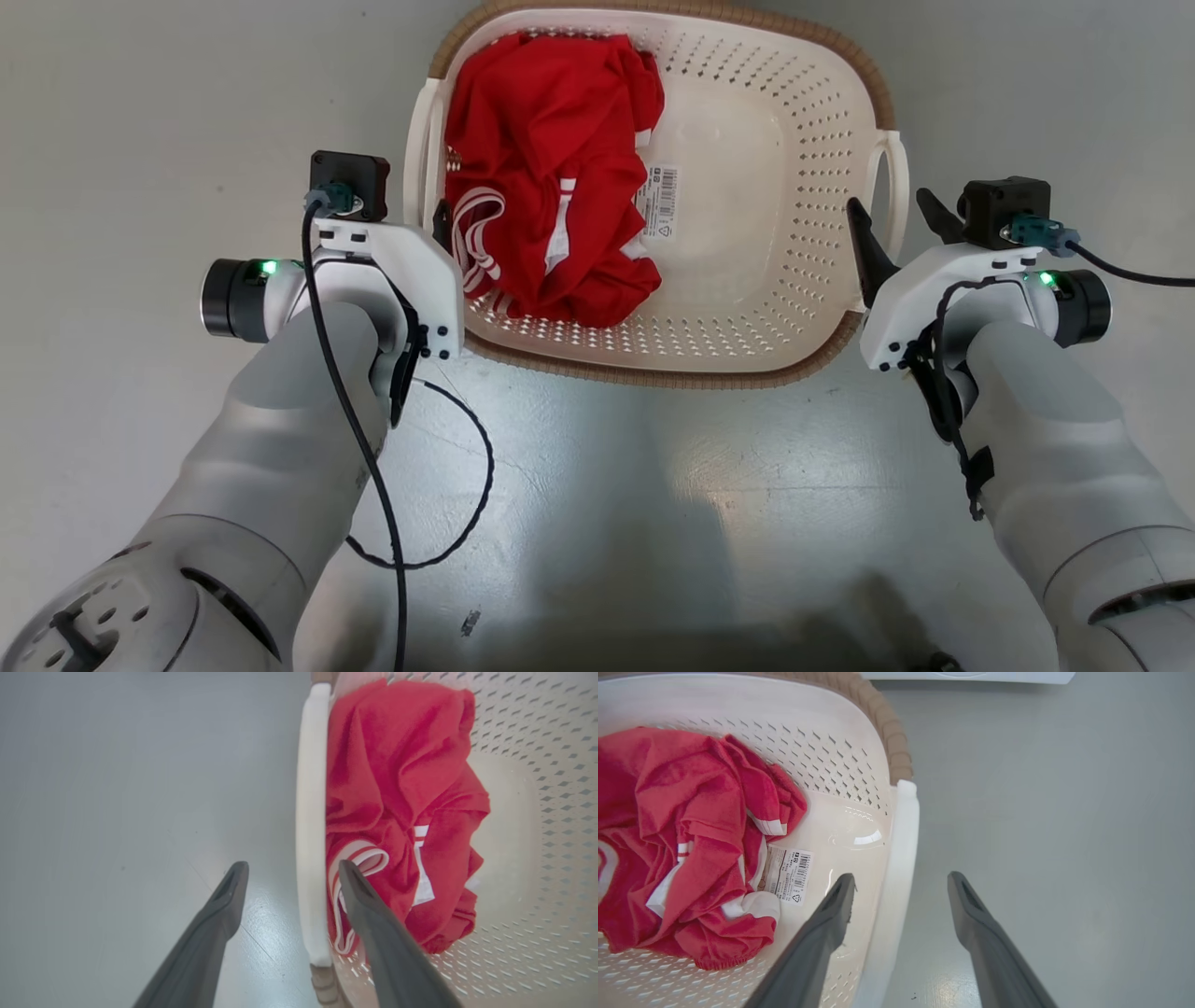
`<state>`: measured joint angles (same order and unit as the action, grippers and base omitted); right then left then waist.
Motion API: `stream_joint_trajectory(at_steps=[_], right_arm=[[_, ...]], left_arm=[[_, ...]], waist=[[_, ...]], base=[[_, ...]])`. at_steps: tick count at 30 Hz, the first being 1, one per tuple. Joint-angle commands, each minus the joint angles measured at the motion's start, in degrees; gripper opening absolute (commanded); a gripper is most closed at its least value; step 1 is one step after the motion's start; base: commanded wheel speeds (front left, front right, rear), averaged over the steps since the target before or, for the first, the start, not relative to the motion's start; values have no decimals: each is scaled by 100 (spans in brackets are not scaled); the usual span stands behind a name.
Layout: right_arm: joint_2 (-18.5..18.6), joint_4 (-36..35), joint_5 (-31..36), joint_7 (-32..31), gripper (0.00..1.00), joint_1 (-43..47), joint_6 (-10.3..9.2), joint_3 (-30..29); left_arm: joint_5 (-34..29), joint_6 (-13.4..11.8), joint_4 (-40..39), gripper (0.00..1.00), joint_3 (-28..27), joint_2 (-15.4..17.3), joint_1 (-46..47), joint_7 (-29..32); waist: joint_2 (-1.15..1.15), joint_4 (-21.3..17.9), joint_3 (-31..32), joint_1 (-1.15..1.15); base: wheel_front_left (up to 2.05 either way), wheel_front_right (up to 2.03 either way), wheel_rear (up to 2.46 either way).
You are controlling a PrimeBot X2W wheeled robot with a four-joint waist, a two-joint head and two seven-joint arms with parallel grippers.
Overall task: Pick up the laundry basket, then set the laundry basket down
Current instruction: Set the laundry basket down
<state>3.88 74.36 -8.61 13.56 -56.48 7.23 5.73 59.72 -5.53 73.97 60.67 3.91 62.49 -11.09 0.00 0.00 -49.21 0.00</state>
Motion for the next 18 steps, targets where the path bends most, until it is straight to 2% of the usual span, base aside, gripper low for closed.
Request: stream_joint_trajectory(at_steps=[1,4,18], right_arm=[[-101,-66,-38,104,100,206,25,92],[-101,-123,-116,126,100,271,25,149],[-101,-759,-153,142,100,848,25,254]], left_arm=[[-39,-25,-1,100,-28,169,-34,-93],[29,67,-24,100,-115,176,-79,-225],[190,54,-234,100,-561,100,-583,-387]], waist=[[0,3,66,0],[0,4,202,0],[0,15,1146,0]], base=[[0,0,0],[0,0,0],[0,0,0]])
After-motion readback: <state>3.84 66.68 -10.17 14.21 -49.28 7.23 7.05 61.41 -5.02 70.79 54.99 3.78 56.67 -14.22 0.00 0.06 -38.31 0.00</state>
